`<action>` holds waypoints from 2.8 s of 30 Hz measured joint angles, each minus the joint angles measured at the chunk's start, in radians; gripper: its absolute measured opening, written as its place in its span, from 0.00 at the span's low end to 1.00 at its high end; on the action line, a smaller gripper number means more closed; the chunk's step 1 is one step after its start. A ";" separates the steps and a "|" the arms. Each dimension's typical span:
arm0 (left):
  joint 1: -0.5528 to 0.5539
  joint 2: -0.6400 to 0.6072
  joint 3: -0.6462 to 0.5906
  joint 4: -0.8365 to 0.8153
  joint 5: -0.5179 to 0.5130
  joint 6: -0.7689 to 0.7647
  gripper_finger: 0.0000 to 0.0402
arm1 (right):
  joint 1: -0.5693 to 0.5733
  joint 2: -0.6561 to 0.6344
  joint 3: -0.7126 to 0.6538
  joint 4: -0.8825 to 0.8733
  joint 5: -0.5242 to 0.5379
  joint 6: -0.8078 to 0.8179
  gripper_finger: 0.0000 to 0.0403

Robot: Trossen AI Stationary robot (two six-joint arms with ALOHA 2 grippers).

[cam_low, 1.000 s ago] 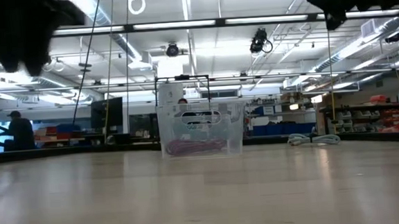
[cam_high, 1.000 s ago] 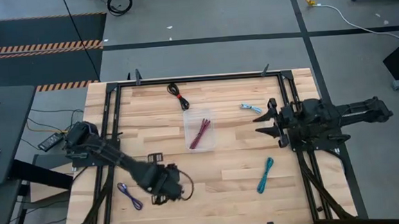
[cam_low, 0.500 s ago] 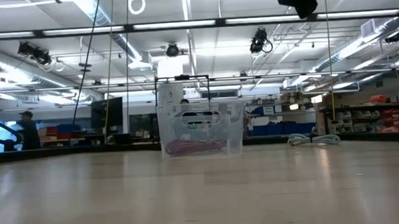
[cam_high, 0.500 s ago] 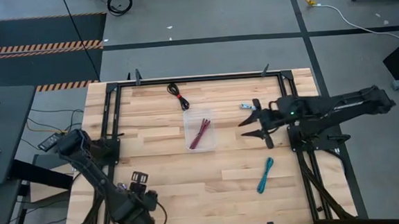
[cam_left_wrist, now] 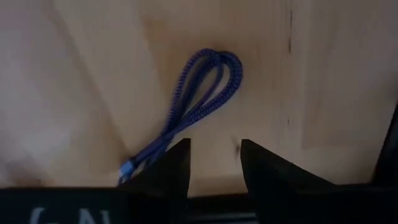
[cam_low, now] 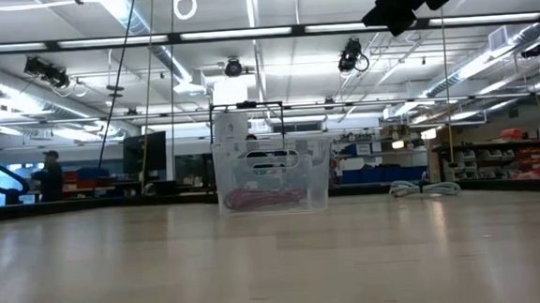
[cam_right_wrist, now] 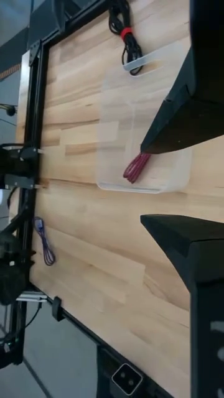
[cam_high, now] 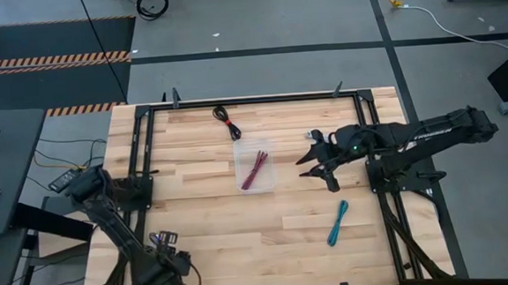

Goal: Pick and place USB-C Cables
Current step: Put the purple charger cable into the white bin

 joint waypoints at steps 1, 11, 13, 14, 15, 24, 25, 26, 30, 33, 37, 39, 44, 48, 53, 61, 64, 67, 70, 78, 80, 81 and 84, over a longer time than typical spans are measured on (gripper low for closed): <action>-0.013 0.000 -0.019 0.032 -0.006 0.004 0.37 | 0.000 0.000 0.003 0.002 0.000 0.001 0.44; -0.022 0.001 -0.159 0.093 -0.056 0.024 0.37 | 0.000 0.002 0.004 -0.001 -0.001 0.025 0.44; -0.018 0.001 -0.151 0.078 -0.055 0.025 0.37 | 0.000 0.002 0.004 -0.002 -0.001 0.025 0.44; -0.016 0.001 -0.141 0.070 -0.055 0.025 0.37 | 0.000 0.002 0.004 -0.001 -0.001 0.026 0.44; -0.014 0.001 -0.128 0.061 -0.056 0.027 0.37 | 0.000 0.002 0.004 -0.001 -0.001 0.027 0.44; -0.012 0.001 -0.029 -0.070 -0.171 0.105 0.34 | 0.003 0.002 0.004 -0.006 -0.001 0.052 0.44; -0.012 0.001 -0.033 -0.070 -0.161 0.105 0.34 | 0.004 0.002 0.004 -0.011 -0.001 0.054 0.44; -0.009 0.001 -0.036 -0.071 -0.157 0.105 0.33 | 0.007 0.002 0.004 -0.019 -0.001 0.053 0.44; -0.007 0.001 -0.052 -0.047 -0.157 0.105 0.31 | 0.014 0.002 0.004 -0.034 -0.002 0.046 0.44; -0.002 0.001 -0.082 -0.011 -0.160 0.111 0.30 | 0.014 0.002 0.004 -0.031 -0.002 0.045 0.44; 0.004 0.001 -0.145 0.043 -0.160 0.117 0.29 | 0.014 0.006 0.004 -0.022 -0.002 0.043 0.44; 0.010 0.000 -0.177 0.085 -0.153 0.117 0.29 | 0.017 0.008 0.004 -0.022 -0.002 0.044 0.44; 0.038 -0.007 -0.213 0.113 -0.149 0.152 0.29 | 0.021 0.010 0.004 -0.019 -0.002 0.043 0.44; 0.093 -0.003 -0.199 0.105 -0.154 0.174 0.26 | 0.021 0.010 0.004 -0.018 -0.001 0.043 0.44; 0.232 0.002 -0.175 0.091 -0.213 0.258 0.06 | 0.021 0.010 0.004 0.003 0.018 0.027 0.44; 0.473 0.003 0.003 -0.006 -0.377 0.575 0.04 | 0.021 0.010 0.004 0.125 0.079 -0.011 0.44; 0.550 0.003 0.108 -0.077 -0.464 0.699 0.04 | 0.021 0.010 0.003 0.130 0.079 -0.011 0.44; 0.635 0.002 0.204 -0.091 -0.527 0.843 0.04 | 0.021 0.010 0.004 0.128 0.078 -0.001 0.44; 0.727 0.002 0.271 -0.058 -0.546 1.028 0.04 | 0.021 0.010 0.003 0.098 0.077 0.030 0.44; 0.981 0.002 0.317 0.153 -0.431 1.407 0.04 | 0.041 0.010 0.003 -0.048 0.006 0.124 0.44; 1.031 0.007 0.317 0.166 -0.404 1.429 0.04 | 0.051 0.010 0.003 -0.066 0.002 0.123 0.44; 1.053 0.009 0.316 0.168 -0.393 1.432 0.04 | 0.054 0.010 0.003 -0.069 0.002 0.123 0.44; 1.095 0.009 0.316 0.223 -0.361 1.376 0.04 | 0.056 0.010 0.003 -0.067 0.002 0.122 0.44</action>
